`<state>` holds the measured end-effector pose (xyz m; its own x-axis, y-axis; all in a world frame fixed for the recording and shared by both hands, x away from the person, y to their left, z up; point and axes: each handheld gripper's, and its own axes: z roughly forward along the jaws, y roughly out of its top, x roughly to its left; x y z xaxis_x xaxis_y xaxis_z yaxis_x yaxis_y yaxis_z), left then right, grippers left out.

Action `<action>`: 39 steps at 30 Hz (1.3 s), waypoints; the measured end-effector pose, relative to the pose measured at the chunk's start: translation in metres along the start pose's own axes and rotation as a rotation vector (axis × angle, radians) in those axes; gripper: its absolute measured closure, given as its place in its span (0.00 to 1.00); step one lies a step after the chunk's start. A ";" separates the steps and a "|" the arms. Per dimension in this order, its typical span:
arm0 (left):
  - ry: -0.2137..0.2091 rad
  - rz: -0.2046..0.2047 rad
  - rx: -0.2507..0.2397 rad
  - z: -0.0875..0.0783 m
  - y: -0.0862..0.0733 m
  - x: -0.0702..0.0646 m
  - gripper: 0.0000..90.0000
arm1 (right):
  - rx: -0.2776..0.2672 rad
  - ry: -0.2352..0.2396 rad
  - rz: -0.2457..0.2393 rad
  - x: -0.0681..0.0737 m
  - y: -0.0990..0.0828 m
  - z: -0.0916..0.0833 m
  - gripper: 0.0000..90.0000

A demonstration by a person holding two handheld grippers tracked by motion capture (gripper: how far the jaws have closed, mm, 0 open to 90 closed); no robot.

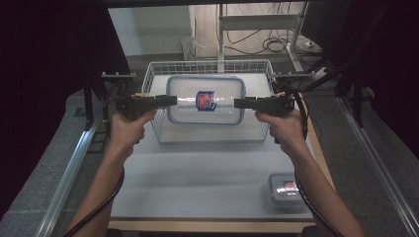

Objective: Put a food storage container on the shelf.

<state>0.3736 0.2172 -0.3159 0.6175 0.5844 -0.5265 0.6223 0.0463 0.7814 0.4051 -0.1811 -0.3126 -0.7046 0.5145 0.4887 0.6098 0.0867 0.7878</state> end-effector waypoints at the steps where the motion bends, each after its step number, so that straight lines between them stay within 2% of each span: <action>1: -0.001 -0.001 -0.003 0.000 0.003 0.000 0.60 | -0.001 -0.001 -0.002 0.000 0.004 0.000 0.57; 6: -0.005 -0.009 -0.003 0.005 0.018 0.006 0.60 | -0.004 -0.013 -0.004 -0.002 0.020 0.001 0.57; 10: 0.001 -0.025 0.000 0.012 0.026 0.013 0.60 | 0.005 -0.033 0.005 -0.010 0.030 0.007 0.55; 20: -0.002 -0.067 -0.005 0.022 0.037 0.025 0.60 | 0.004 -0.045 0.027 -0.022 0.046 0.013 0.55; 23: 0.000 -0.082 -0.001 0.027 0.042 0.031 0.59 | 0.001 -0.050 0.047 -0.028 0.052 0.016 0.55; 30: -0.005 -0.116 0.006 0.036 0.042 0.041 0.59 | -0.002 -0.065 0.066 -0.035 0.057 0.020 0.55; 34: 0.010 -0.119 0.019 0.038 0.041 0.043 0.58 | 0.013 -0.067 0.083 -0.040 0.055 0.024 0.55; 39: 0.046 -0.080 0.035 0.039 0.044 0.039 0.57 | 0.014 -0.060 0.092 -0.044 0.054 0.026 0.55</action>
<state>0.4440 0.2104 -0.3154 0.5430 0.6166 -0.5701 0.6854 0.0667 0.7251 0.4789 -0.1771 -0.3013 -0.6225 0.5712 0.5350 0.6764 0.0487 0.7349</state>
